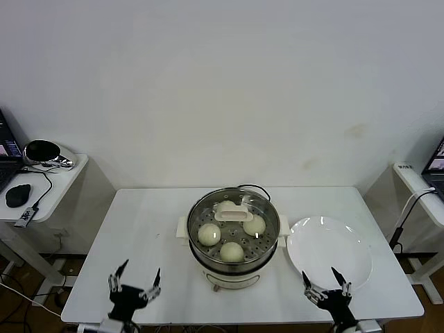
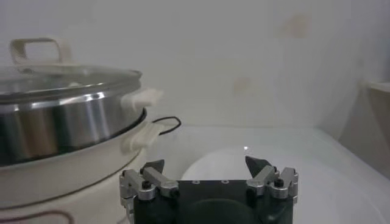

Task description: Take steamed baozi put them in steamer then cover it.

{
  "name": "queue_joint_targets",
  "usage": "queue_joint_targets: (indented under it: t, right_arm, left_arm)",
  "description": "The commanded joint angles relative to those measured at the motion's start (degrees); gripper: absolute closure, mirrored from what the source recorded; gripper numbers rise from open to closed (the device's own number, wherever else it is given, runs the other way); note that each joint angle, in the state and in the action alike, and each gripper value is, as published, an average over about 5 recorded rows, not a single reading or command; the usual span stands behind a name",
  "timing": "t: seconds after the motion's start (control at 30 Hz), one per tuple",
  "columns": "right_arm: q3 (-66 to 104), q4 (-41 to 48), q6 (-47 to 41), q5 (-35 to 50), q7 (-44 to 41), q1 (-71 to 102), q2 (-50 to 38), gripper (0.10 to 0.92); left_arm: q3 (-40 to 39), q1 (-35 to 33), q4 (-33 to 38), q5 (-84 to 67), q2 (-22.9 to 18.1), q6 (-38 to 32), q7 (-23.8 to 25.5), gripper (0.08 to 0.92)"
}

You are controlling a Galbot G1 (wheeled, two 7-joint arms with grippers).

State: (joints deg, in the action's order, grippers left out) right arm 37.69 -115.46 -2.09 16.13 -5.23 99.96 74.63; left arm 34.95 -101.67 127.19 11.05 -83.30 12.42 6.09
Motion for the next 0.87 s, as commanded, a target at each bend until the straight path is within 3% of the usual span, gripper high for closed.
queue_joint_targets:
  t: [0.03,0.87]
  right_arm:
    - [0.52,-2.04,0.68,-2.20,-1.26,4.40,-0.93,0.203]
    - [3.65,-4.78,-2.72,-4.32,-4.80,4.65,-0.40,0.203]
  left_arm:
    - [1.24,-9.60,-1.60,-6.87,-1.41,-5.67,-0.76,0.177]
    - [0.02,-10.66,1.26,-6.89,-2.55,-4.17,-0.16,0.177]
